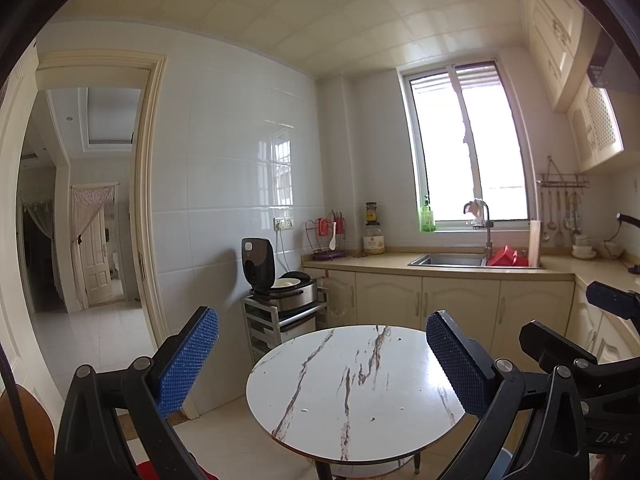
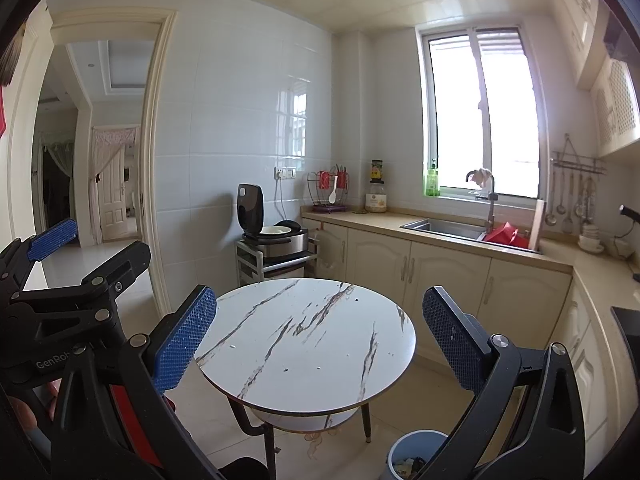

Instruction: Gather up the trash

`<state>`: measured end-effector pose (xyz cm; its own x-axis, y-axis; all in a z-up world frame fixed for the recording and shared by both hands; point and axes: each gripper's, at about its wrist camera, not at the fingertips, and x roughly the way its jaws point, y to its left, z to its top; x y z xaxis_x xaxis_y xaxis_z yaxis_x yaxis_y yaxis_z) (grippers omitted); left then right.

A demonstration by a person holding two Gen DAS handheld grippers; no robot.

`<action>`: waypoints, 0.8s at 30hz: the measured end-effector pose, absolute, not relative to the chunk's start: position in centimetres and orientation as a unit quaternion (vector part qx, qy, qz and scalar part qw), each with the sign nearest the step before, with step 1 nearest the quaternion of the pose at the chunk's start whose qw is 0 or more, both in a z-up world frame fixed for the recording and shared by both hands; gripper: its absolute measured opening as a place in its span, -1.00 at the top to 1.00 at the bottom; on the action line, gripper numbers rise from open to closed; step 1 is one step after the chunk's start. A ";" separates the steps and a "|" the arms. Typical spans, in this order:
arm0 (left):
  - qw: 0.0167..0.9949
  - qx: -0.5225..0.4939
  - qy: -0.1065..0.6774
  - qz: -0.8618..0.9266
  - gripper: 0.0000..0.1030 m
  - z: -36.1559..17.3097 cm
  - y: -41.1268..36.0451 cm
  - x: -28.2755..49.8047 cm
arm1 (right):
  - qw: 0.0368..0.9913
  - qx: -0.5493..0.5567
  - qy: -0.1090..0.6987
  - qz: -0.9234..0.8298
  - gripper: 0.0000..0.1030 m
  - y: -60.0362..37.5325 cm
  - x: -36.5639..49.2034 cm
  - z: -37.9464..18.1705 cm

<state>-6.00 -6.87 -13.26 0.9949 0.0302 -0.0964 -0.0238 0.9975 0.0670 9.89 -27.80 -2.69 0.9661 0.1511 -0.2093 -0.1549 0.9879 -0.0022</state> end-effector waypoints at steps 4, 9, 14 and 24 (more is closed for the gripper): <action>0.998 0.033 0.048 0.014 -0.99 -13.2 -6.9 -5.8 | 0.991 -0.009 0.105 0.077 -1.00 -27.8 9.9 -2.7; 0.998 0.033 0.048 0.013 -0.99 -13.6 -6.7 -5.7 | 0.991 -0.010 0.105 0.077 -1.00 -27.9 9.9 -2.7; 0.998 0.034 0.048 0.014 -0.99 -14.0 -6.5 -5.5 | 0.991 -0.010 0.105 0.077 -1.00 -27.9 9.9 -2.7; 0.998 0.034 0.047 0.013 -0.99 -14.3 -6.1 -5.6 | 0.991 -0.010 0.105 0.077 -1.00 -27.9 9.9 -2.7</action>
<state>-5.57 -6.08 -14.32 0.9952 0.0293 -0.0932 -0.0228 0.9973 0.0698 9.91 -27.93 -2.68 0.9660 0.1502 -0.2106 -0.1543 0.9880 -0.0030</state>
